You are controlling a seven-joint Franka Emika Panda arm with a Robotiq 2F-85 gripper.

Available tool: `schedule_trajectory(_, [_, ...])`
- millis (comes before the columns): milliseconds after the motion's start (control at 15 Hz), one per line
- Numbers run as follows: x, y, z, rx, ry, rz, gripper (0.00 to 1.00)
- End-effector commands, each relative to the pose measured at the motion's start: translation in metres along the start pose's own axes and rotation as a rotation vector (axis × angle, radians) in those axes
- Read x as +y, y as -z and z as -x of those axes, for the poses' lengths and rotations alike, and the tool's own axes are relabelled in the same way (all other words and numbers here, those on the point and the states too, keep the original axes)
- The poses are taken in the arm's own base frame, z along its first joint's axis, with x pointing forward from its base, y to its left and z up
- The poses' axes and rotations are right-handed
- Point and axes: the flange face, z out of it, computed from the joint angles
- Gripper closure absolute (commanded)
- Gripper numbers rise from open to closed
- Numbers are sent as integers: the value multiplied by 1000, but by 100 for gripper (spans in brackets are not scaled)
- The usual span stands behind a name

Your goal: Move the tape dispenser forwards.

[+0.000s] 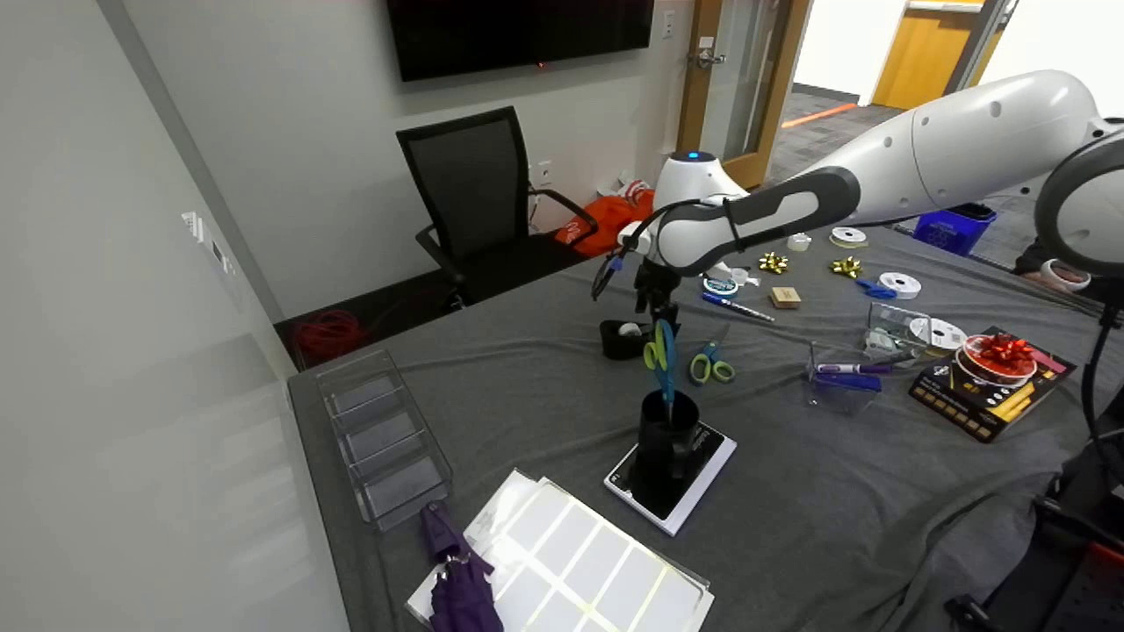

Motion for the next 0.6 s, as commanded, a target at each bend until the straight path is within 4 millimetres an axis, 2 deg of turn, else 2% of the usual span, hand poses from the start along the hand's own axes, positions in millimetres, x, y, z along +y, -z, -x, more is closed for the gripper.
schedule_trajectory(0, [0, -16, -9, 2, 54, 25, 0])
schedule_trajectory(133, [-5, -24, -13, -1, 68, 23, 0])
schedule_trajectory(267, [-8, -31, -17, 4, 77, 20, 26])
schedule_trajectory(533, [-7, -32, -20, 13, 62, 19, 55])
